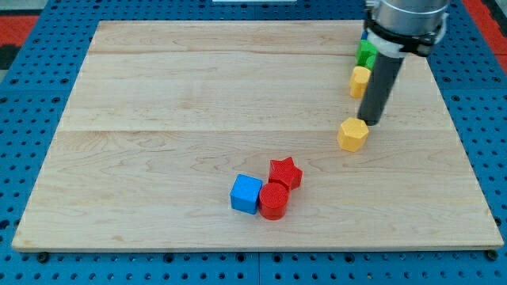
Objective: Push the yellow hexagon into blue cube
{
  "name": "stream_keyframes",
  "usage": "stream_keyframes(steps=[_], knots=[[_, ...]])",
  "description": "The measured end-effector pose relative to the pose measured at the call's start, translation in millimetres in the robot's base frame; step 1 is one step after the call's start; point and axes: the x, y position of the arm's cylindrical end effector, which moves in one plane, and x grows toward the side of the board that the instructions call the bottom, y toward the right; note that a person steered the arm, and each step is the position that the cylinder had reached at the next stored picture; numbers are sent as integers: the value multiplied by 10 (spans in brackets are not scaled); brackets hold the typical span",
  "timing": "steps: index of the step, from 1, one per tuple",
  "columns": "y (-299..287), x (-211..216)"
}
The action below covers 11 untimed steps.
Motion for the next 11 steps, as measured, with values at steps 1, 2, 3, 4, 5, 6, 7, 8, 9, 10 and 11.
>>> stream_keyframes(steps=[1,2,3,4,5,6,7,8,9,10,11], knots=[[89,246],[-437,253],[-1048,253],[-1505,327],[-1701,241],[-2059,9],[-2143,397],[-1901,482],[-1763,382],[-1657,371],[-1657,591]])
